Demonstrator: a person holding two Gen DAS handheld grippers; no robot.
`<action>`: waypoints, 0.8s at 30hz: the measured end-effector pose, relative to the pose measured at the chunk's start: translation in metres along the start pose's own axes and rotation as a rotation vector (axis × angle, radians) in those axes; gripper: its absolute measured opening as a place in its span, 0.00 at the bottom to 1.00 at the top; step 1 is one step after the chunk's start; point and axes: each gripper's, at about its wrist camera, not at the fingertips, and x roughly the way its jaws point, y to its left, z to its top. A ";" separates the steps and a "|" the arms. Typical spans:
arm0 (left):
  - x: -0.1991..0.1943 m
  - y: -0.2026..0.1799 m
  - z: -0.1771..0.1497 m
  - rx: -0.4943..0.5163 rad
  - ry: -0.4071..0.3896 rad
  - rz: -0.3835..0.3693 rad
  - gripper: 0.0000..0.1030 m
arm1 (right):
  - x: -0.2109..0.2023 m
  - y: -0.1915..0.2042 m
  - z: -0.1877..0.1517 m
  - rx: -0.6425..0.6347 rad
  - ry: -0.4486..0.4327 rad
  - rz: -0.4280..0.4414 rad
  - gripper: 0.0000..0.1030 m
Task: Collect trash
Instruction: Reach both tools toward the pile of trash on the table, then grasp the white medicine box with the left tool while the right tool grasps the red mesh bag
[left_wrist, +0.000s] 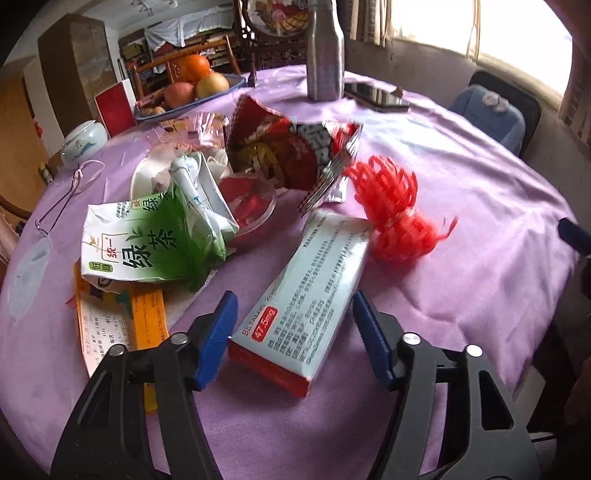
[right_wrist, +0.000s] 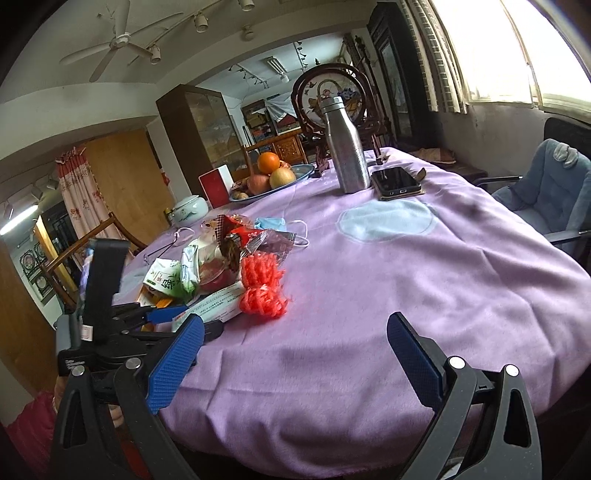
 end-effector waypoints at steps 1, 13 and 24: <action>-0.004 0.001 0.000 -0.006 -0.013 0.001 0.54 | 0.002 0.000 0.001 0.000 0.003 0.000 0.94; -0.087 0.076 -0.014 -0.209 -0.132 0.019 0.45 | 0.082 0.029 0.015 -0.035 0.164 -0.027 0.74; -0.070 0.062 -0.028 -0.106 -0.108 0.097 0.74 | 0.113 0.040 0.012 -0.032 0.240 -0.008 0.27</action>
